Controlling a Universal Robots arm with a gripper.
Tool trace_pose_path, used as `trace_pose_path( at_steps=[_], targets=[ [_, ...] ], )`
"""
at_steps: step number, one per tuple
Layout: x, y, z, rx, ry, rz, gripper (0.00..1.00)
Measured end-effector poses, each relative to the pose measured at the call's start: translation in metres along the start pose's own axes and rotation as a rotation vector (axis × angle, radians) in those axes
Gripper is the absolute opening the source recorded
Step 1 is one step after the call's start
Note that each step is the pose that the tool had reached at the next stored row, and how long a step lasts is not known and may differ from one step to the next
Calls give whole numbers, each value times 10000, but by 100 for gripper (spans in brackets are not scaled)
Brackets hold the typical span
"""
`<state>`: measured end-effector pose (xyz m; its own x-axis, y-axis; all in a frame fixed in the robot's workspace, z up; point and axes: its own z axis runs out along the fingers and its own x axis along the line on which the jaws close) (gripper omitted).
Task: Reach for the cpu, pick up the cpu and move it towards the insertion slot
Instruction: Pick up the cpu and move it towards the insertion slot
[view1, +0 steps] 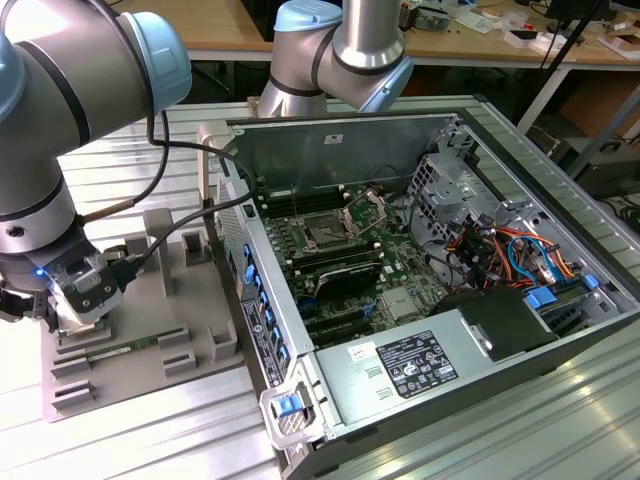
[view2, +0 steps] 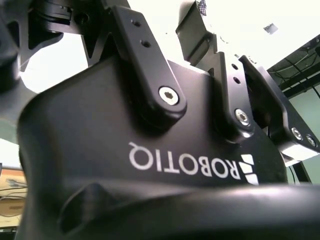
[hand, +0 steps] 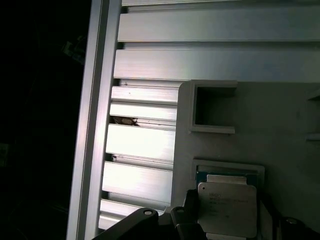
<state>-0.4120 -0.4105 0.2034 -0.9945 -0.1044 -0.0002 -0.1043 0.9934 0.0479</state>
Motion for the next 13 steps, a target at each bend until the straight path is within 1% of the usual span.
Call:
trace_pose_path(
  at_steps=[4,13],
  targets=[
    [0,2,-38,0,-1,0,55],
    [0,3,-59,0,0,0,55]
  ],
)
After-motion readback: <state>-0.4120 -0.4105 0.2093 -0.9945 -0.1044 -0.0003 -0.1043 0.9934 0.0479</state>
